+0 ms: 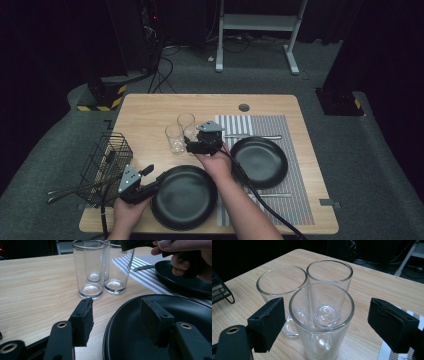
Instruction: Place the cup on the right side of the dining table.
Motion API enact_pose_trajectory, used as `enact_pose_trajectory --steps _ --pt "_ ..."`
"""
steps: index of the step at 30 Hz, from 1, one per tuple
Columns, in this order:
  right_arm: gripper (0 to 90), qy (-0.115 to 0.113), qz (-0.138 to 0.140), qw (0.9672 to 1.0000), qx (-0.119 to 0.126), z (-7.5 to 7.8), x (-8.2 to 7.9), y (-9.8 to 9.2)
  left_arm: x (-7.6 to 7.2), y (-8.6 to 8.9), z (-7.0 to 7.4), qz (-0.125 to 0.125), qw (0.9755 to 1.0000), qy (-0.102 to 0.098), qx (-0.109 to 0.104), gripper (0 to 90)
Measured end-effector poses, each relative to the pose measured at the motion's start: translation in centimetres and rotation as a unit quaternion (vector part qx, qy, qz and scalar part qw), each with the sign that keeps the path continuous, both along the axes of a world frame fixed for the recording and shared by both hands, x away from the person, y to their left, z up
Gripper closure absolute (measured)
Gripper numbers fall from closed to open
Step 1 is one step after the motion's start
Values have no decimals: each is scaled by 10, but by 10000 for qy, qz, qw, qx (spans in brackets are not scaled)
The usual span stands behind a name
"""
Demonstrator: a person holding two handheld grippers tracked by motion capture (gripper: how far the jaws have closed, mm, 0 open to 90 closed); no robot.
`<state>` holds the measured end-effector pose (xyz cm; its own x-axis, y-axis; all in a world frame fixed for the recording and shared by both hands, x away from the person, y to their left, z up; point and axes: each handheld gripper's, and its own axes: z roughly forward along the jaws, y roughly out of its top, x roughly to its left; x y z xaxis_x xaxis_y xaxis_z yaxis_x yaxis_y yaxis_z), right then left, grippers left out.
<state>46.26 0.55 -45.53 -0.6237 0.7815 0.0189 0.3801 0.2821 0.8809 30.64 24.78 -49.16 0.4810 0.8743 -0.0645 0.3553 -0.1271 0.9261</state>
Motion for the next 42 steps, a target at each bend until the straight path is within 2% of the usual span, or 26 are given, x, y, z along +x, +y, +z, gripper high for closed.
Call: enact_pose_trajectory --steps 12,25,35,37,42 --pt "155 160 -38 9998 -87 -8 6 5 0 1 0 13 10000 2 -10 444" --pt "193 226 -29 9997 -94 -15 12 13 -1 1 -1 14 10000 9 -13 444" --pt "237 222 -41 9997 -88 -16 14 16 -1 2 -1 32 10000 5 -25 444" --pt "269 175 -18 9998 -119 -15 13 16 -1 2 -1 31 10000 7 -27 444" --pt "278 164 -63 9997 -177 -14 11 17 -2 2 -1 32 10000 15 -26 444"
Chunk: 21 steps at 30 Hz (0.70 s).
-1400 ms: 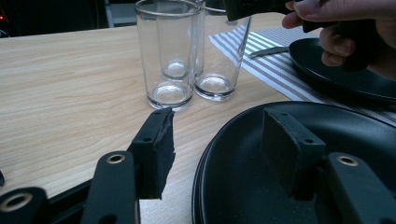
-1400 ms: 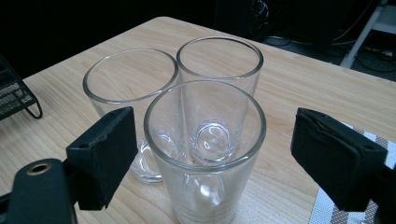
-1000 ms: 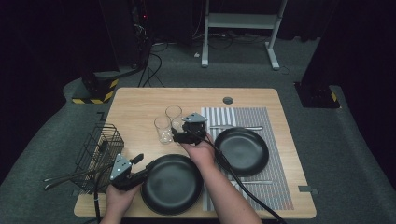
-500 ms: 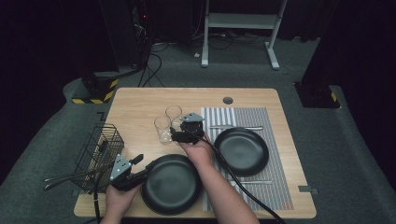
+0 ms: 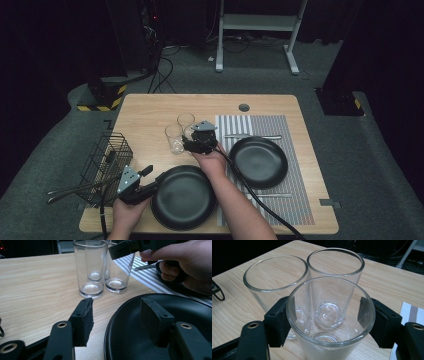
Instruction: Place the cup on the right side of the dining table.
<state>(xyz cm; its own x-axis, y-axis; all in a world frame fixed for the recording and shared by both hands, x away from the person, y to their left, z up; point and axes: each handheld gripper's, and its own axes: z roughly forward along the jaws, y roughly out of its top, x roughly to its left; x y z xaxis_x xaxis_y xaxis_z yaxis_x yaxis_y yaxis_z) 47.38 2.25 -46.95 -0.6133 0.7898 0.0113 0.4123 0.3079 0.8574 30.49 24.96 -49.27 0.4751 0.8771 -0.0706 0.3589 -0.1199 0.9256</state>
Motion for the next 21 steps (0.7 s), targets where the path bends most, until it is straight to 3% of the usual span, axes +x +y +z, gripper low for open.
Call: enact_pose_trajectory --steps 10,21 --pt "282 94 25 9999 49 2 -1 -5 1 -2 0 -23 10000 6 -28 444" --pt "283 -133 -22 9999 77 15 -11 -14 -1 -3 1 -70 10000 -51 26 444"
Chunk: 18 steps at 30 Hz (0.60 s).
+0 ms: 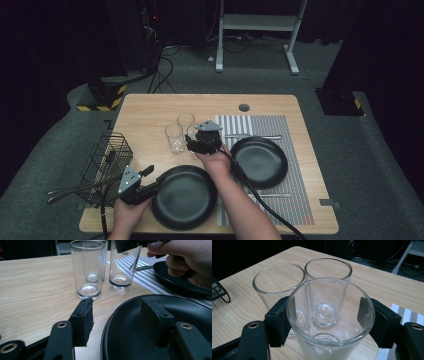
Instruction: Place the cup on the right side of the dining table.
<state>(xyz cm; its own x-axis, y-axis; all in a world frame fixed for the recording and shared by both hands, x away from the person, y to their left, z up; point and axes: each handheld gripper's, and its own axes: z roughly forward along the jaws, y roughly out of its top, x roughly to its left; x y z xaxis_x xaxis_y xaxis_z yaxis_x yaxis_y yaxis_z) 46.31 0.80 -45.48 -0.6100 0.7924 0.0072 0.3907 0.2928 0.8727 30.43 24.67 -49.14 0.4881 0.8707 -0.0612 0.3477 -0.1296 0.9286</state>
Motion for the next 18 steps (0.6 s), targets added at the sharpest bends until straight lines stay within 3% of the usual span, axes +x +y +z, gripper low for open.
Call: enact_pose_trajectory --steps 18 --pt "284 -90 -114 9999 51 5 -11 -22 1 0 -2 19 10000 38 40 421"
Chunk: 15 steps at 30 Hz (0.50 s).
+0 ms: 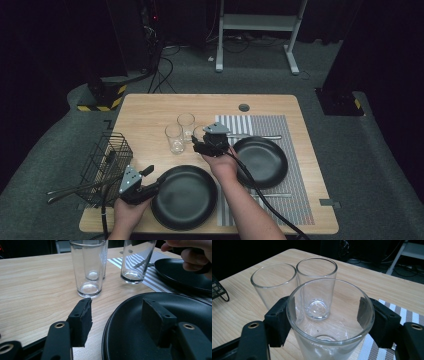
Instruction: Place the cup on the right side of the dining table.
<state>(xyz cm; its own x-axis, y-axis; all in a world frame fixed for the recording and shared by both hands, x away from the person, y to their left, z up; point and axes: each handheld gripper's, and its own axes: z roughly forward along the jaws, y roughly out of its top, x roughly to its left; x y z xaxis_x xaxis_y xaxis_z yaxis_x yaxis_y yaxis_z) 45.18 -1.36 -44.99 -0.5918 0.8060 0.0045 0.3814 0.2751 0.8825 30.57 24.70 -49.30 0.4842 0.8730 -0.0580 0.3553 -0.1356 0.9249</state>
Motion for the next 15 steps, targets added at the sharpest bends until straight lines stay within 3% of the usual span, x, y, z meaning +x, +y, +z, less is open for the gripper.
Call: enact_pose_trajectory --steps 15 --pt "284 -115 -59 9999 -46 3 -9 -10 0 0 -1 9 10000 25 -4 416"
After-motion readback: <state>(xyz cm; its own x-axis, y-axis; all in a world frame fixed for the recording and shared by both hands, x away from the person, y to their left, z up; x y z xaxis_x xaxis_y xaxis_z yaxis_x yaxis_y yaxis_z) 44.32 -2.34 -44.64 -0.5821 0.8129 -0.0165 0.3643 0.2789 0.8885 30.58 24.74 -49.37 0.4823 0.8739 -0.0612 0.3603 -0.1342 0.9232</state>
